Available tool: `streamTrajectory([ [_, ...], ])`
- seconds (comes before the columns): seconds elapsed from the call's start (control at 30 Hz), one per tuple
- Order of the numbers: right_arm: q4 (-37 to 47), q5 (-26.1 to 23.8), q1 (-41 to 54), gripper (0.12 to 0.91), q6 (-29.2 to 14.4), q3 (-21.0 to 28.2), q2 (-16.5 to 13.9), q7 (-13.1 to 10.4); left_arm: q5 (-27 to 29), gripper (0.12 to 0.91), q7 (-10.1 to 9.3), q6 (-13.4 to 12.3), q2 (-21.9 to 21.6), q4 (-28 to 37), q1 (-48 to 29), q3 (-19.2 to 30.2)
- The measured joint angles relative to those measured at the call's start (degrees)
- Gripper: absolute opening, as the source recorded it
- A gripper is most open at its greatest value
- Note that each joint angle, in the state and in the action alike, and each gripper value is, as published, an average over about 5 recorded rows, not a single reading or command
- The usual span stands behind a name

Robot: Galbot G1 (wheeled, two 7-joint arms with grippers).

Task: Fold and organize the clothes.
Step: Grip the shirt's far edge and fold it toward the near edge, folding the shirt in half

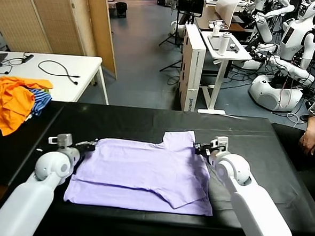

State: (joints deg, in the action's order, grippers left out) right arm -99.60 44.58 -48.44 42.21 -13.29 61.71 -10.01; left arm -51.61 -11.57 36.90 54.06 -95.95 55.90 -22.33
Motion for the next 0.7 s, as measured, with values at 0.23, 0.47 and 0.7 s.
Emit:
streamTrajectory([
  [0.23,-5.86,0.99,-3.52,0.141,-0.01,-2.40,-1.74,-0.26,-1.45,0.150,-0.12,-0.25,-2.15,-4.87,3.50,-3.01],
  [0.47,-11.80,1.31,-8.31,0.141,-0.02,-4.85,-3.47,-0.24,-1.85,0.150,-0.26,-0.54,-3.76,-10.87,7.88,-6.00],
  [0.7,-16.28,1.31,-13.14,0.141,-0.02,-6.63,-5.12,-0.74,-2.12,0.150,-0.26,-0.79,-4.51,-15.92,11.96,-9.06],
])
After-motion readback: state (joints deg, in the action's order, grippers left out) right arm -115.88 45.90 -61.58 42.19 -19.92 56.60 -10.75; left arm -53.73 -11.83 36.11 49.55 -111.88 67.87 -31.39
